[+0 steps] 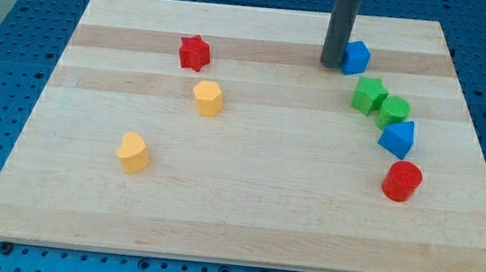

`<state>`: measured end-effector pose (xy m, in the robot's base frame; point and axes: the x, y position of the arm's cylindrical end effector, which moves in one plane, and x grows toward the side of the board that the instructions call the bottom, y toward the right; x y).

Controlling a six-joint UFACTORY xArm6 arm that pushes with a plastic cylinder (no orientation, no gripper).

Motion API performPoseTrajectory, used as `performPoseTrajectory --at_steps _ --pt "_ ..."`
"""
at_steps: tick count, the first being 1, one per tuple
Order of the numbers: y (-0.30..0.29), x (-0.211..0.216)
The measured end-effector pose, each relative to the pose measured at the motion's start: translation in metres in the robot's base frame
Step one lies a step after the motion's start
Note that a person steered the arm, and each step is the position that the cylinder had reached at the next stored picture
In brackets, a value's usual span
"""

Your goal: Push the red star closer to the green star and blue cube

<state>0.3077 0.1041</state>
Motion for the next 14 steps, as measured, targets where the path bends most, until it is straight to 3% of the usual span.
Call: performPoseTrajectory --at_steps 1,2,3,5,6,8,9,12,14 --pt "-0.011 -0.012" --pt "-0.057 -0.039" --pt "-0.123 -0.057" --pt "-0.277 -0.039" --pt "-0.269 -0.007" --pt "-0.199 0.019" --pt "-0.147 0.019" --pt "-0.126 0.015" --pt "-0.049 0.015"
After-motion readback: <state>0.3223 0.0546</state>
